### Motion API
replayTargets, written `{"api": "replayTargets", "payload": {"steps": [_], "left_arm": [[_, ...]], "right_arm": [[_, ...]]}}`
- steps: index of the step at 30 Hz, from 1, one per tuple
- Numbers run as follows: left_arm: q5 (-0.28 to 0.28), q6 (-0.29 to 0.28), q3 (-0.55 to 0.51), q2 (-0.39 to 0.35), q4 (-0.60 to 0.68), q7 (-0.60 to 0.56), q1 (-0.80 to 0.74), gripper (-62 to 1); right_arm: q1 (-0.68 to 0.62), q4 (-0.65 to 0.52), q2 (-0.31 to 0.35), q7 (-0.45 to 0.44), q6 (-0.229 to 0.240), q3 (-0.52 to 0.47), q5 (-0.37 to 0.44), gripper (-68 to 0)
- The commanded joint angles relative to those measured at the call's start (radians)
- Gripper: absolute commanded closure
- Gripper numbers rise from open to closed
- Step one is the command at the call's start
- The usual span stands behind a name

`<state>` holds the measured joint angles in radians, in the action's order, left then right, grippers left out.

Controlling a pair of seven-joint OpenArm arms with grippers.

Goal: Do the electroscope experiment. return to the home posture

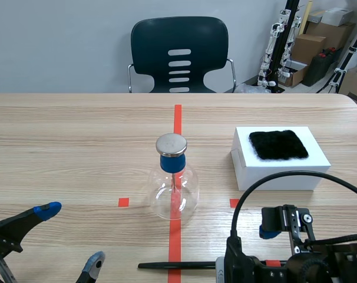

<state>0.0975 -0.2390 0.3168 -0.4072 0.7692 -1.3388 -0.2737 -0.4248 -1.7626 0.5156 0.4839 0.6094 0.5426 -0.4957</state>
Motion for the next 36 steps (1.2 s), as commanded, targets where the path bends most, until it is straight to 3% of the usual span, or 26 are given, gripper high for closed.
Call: {"api": "replayTargets", "payload": {"steps": [1,19,27,36], "left_arm": [[-0.003,-0.003,-0.001,-0.001,0.011,-0.014,0.0,-62.3],[-0.005,-0.003,-0.001,-0.001,0.011,-0.026,0.0,-62.3],[-0.068,-0.003,-0.005,-0.027,0.014,-0.084,-0.001,-62.3],[-0.076,-0.003,-0.005,-0.036,0.023,-0.087,-0.015,-62.3]], "right_arm": [[0.011,-0.025,0.011,0.004,-0.003,-0.011,0.003,-67.9],[0.011,-0.025,0.011,0.0,-0.004,-0.012,0.003,-67.9],[0.011,-0.025,0.011,-0.004,-0.012,-0.014,0.003,-67.9],[-0.013,-0.041,0.007,-0.05,-0.019,-0.056,0.002,-67.9]]}}
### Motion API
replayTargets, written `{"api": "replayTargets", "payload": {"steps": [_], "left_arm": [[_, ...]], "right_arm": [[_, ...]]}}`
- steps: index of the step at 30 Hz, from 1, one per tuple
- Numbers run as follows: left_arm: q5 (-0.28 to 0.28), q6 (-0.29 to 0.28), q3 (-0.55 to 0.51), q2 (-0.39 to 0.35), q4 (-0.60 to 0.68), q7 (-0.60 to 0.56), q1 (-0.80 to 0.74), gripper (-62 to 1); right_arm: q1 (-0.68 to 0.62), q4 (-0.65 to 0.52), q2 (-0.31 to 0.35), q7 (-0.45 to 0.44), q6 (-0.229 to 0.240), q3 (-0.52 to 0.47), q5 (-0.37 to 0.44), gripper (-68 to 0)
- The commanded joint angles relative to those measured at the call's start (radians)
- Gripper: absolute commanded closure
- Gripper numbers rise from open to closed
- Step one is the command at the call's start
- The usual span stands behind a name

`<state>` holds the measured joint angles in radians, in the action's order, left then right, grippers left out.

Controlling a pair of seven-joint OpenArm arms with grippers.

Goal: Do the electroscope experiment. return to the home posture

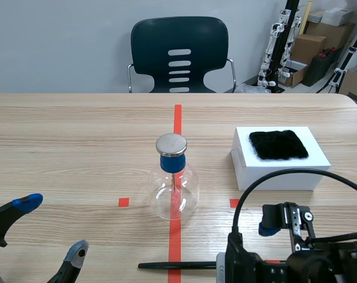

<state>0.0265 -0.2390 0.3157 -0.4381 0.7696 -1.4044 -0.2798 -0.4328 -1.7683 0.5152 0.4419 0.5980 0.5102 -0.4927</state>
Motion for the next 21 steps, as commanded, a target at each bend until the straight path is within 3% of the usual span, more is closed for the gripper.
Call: {"api": "replayTargets", "payload": {"steps": [1,5,11,15,21], "left_arm": [[-0.005,-0.003,-0.003,-0.005,0.026,-0.021,-0.012,-62.3],[-0.009,-0.003,-0.003,-0.012,0.046,-0.022,-0.03,-62.3],[-0.071,0.026,-0.005,-0.058,0.144,-0.081,-0.113,-62.3],[-0.101,0.067,-0.04,-0.099,0.259,-0.08,-0.208,-62.3],[-0.121,0.073,-0.14,-0.15,0.462,-0.075,-0.378,-62.3]], "right_arm": [[-0.016,-0.047,0.007,-0.024,-0.007,-0.039,-0.002,-67.9],[-0.077,-0.105,0.005,-0.123,-0.007,-0.123,-0.008,-67.9],[-0.204,-0.206,-0.058,-0.257,-0.007,-0.294,-0.008,-67.9],[-0.292,-0.26,-0.116,-0.407,-0.007,-0.425,-0.008,-67.9],[-0.413,-0.313,-0.181,-0.676,-0.007,-0.605,0.014,-67.9]]}}
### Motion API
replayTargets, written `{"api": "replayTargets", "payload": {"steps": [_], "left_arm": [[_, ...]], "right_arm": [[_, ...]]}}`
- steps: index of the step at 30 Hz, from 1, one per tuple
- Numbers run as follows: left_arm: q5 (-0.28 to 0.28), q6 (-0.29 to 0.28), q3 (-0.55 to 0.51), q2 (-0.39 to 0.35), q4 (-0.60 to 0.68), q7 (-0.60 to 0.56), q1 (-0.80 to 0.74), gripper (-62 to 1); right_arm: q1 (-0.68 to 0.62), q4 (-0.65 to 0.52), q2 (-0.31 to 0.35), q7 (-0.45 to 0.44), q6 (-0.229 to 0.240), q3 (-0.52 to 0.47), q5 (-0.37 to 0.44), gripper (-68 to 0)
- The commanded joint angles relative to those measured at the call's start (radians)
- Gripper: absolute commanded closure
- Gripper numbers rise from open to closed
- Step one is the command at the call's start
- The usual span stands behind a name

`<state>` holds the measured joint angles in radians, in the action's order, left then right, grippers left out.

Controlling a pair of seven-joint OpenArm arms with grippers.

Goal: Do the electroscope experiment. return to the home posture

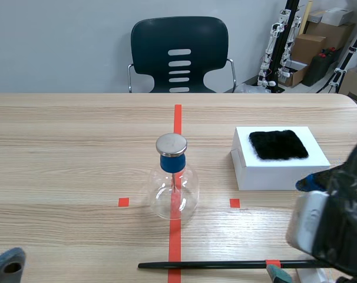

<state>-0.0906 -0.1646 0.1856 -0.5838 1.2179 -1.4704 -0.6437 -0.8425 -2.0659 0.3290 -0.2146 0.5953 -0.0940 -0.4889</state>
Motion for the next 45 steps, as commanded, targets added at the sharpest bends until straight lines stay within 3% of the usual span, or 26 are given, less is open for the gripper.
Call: {"api": "replayTargets", "payload": {"steps": [1,8,11,15,16,25,31,37,45], "left_arm": [[-0.003,-0.002,-0.029,-0.011,0.048,-0.003,-0.043,-62.3],[0.011,-0.002,-0.132,-0.07,0.27,0.041,-0.196,-62.3],[0.032,-0.002,-0.158,-0.101,0.348,0.098,-0.226,-62.3],[0.034,-0.002,-0.166,-0.14,0.412,0.154,-0.234,-62.3],[0.035,-0.002,-0.166,-0.149,0.423,0.165,-0.234,-62.3],[0.035,-0.002,-0.166,-0.206,0.497,0.216,-0.234,-62.3],[0.054,-0.002,-0.17,-0.207,0.536,0.263,-0.234,-62.3],[0.066,0.013,-0.18,-0.207,0.556,0.264,-0.234,-62.3],[0.084,0.024,-0.225,-0.207,0.577,0.277,-0.234,-62.3]], "right_arm": [[-0.021,-0.021,-0.006,-0.075,-0.005,-0.029,0.013,-67.9],[-0.13,-0.055,-0.1,-0.43,-0.004,-0.224,0.071,-67.9],[-0.16,-0.056,-0.13,-0.53,-0.003,-0.293,0.162,-67.9],[-0.163,-0.056,-0.133,-0.494,0.003,-0.349,0.462,-67.9],[-0.163,-0.056,-0.13,-0.485,0.003,-0.355,0.506,-67.9],[-0.152,-0.056,0.0,-0.302,0.003,-0.344,0.668,-67.9],[-0.153,-0.056,0.039,-0.295,0.004,-0.343,0.671,-67.9],[-0.173,-0.056,0.039,-0.273,0.007,-0.315,0.596,-67.9],[-0.192,-0.056,-0.025,-0.274,0.007,-0.27,0.48,-67.9]]}}
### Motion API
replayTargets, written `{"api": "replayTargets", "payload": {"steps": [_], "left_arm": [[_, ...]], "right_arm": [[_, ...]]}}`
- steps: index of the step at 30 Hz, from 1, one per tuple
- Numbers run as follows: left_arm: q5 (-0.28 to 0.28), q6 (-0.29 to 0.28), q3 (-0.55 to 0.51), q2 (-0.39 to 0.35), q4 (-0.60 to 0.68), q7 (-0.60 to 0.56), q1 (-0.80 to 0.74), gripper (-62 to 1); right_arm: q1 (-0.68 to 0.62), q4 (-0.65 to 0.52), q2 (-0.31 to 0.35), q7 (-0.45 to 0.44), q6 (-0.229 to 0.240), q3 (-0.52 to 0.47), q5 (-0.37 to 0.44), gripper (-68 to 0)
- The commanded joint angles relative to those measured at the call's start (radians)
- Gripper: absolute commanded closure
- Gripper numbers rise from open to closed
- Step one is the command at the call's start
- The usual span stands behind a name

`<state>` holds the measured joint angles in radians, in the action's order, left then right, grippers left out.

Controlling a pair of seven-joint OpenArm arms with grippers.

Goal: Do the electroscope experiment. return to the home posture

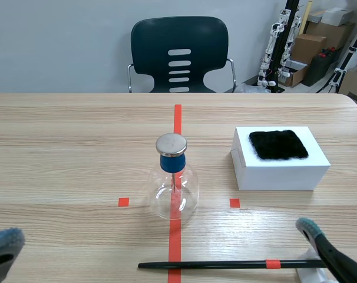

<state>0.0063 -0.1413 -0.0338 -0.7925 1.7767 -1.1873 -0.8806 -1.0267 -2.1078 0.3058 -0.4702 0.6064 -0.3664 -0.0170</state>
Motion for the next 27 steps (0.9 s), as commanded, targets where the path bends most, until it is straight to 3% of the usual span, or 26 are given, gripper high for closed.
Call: {"api": "replayTargets", "payload": {"steps": [1,9,27], "left_arm": [[-0.013,0.001,-0.01,0.002,0.018,-0.004,0.003,-62.3],[-0.009,0.035,-0.014,0.002,0.018,0.029,0.017,-62.3],[-0.009,0.035,-0.013,0.008,0.018,0.063,0.048,-62.3]], "right_arm": [[-0.011,-0.014,-0.004,-0.019,-0.003,0.008,-0.006,-67.9],[-0.023,-0.014,-0.012,-0.033,-0.004,0.035,-0.025,-67.9],[0.027,-0.014,-0.013,-0.032,-0.004,0.035,-0.025,-67.9]]}}
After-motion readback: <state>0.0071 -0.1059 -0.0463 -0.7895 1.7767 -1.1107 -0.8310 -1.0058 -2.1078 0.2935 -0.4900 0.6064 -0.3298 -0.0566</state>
